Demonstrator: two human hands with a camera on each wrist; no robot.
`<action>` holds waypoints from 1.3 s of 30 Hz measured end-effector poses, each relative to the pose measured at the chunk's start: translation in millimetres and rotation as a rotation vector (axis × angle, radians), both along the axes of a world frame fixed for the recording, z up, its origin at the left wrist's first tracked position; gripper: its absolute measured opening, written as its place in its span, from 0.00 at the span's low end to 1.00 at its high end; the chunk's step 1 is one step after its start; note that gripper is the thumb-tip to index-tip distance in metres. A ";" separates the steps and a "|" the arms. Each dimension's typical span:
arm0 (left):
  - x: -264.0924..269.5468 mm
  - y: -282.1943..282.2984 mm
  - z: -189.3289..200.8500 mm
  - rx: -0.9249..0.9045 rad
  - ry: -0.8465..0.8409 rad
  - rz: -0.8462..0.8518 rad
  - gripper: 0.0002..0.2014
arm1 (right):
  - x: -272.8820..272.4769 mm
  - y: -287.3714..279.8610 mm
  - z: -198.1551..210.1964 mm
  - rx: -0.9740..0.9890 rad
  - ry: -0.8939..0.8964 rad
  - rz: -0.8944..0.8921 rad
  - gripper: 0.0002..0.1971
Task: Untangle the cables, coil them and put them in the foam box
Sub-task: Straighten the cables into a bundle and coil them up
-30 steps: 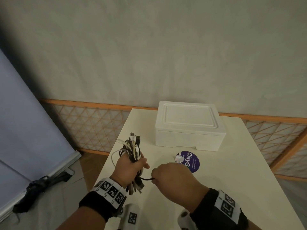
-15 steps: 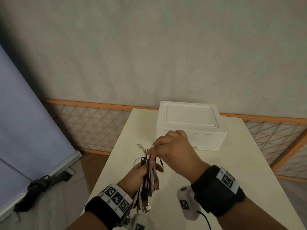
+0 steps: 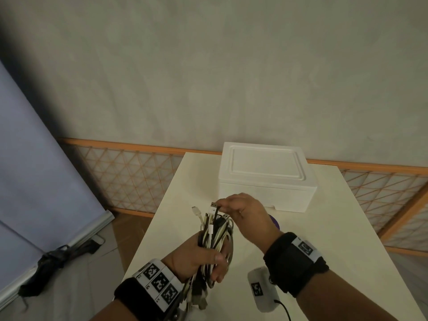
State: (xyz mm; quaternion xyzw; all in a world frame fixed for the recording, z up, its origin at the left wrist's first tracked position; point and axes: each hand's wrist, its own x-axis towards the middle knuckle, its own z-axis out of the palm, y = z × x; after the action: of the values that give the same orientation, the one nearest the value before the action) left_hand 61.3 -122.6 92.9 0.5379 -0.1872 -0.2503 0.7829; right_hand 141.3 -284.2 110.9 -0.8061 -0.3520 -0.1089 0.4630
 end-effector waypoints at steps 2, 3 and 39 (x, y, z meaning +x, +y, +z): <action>0.8 -0.7 -1.5 -0.030 -0.006 -0.040 0.06 | -8.0 3.6 -8.1 0.079 0.262 0.007 0.12; 0.9 -0.9 -1.3 -0.030 -0.019 -0.056 0.06 | -10.8 3.3 -11.5 0.149 0.418 0.027 0.11; 9.1 -20.2 12.0 0.194 0.209 0.640 0.05 | -14.2 7.3 -7.6 0.287 0.646 -0.326 0.23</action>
State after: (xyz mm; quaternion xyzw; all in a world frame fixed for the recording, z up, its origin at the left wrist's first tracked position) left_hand 70.4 -142.8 104.9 0.6125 0.0968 -0.0627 0.7820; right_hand 127.1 -276.9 103.3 -0.7711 -0.0365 0.0304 0.6349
